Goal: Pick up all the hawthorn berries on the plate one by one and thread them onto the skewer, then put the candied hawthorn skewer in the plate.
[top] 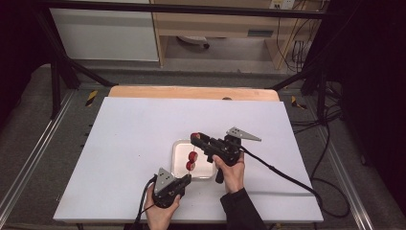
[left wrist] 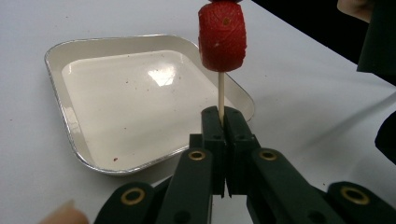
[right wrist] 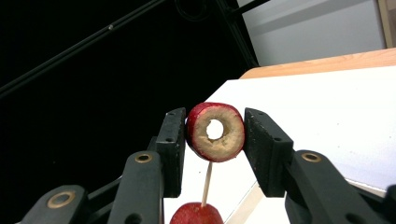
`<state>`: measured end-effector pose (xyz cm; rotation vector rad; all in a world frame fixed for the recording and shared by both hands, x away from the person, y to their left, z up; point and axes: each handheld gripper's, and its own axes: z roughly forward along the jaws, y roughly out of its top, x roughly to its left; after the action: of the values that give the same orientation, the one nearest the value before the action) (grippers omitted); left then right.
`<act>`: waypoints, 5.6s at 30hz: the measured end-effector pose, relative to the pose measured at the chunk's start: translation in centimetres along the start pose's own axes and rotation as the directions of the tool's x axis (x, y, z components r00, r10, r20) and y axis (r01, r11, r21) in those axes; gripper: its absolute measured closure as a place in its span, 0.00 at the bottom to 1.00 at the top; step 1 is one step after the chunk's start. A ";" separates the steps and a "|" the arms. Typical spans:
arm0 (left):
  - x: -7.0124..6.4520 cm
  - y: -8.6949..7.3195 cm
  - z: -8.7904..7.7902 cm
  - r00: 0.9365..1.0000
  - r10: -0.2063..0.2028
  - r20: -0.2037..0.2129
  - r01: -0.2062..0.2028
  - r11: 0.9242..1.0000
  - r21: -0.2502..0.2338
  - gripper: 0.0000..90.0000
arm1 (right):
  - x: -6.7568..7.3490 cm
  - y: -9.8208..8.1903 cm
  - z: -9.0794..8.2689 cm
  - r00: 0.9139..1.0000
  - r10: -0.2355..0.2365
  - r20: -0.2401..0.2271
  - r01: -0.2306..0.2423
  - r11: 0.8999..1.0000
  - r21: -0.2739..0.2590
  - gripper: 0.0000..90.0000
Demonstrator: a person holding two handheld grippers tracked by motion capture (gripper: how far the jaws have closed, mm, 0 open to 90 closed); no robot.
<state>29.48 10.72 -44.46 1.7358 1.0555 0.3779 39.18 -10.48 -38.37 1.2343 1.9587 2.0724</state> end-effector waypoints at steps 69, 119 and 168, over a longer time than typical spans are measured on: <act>0.6 0.0 -1.1 0.999 -0.018 -0.034 0.013 0.992 -0.125 0.99 | 0.3 -0.2 -1.1 0.997 -0.072 0.035 0.071 0.997 0.027 0.37; 2.0 5.7 1.1 0.987 0.154 -0.043 -0.148 0.983 0.110 0.99 | -7.8 -3.5 -14.2 0.900 -0.366 0.238 0.244 0.873 0.422 0.01; 6.4 6.3 0.1 0.974 0.216 0.070 -0.227 0.903 0.365 0.42 | -8.1 -3.9 -14.4 0.895 -0.379 0.237 0.233 0.848 0.477 0.01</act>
<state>36.18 15.15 -40.42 2.2062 0.9538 0.3060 34.96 -25.81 -44.28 1.1200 2.3357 1.2233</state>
